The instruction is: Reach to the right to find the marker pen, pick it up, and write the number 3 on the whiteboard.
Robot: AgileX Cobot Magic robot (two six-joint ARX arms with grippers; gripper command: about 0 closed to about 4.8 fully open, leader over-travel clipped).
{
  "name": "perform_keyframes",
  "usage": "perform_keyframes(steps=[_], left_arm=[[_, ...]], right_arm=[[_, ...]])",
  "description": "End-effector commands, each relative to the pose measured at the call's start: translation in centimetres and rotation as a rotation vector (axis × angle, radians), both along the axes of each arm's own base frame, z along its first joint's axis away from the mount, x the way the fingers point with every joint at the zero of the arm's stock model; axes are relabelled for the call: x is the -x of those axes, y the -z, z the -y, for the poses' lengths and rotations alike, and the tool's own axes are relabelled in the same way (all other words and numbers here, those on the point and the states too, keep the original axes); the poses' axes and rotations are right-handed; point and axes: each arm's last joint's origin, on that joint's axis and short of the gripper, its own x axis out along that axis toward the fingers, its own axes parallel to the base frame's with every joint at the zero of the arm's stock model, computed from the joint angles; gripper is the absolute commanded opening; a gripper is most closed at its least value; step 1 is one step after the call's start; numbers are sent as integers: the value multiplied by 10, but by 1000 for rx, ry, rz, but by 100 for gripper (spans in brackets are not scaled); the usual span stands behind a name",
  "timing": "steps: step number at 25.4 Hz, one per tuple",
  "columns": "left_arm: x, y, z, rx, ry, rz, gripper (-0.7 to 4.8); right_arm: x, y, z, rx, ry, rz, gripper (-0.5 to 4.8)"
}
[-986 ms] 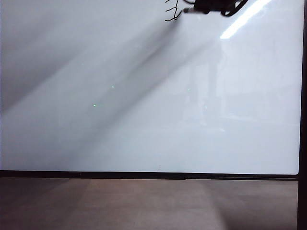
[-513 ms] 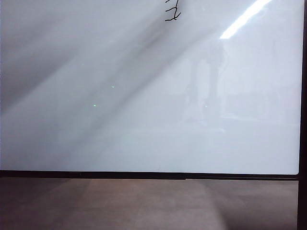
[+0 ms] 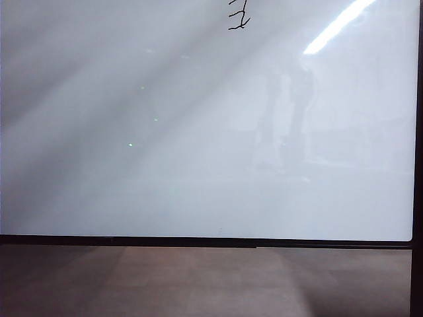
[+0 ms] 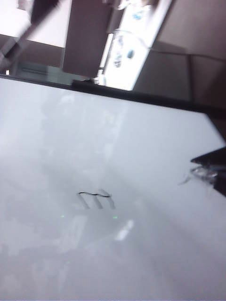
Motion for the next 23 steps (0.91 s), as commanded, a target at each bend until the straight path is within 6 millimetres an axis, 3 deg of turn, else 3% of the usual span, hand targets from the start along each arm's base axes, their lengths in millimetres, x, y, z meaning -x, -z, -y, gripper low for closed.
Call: perform_keyframes(steps=[1, 8, 15, 23], left_arm=[[7, 9, -6, -60, -2, -79, -6], [31, 41, -24, -70, -51, -63, -6], [58, 75, -45, -67, -71, -18, -6], [79, 109, -63, -70, -137, -39, -6]], right_arm=[[26, -1, 16, 7, 68, -61, 31], [68, 13, 41, 100, 105, -121, 30], [89, 61, 52, 120, 109, -128, 31], [96, 113, 56, 143, 108, -165, 31]])
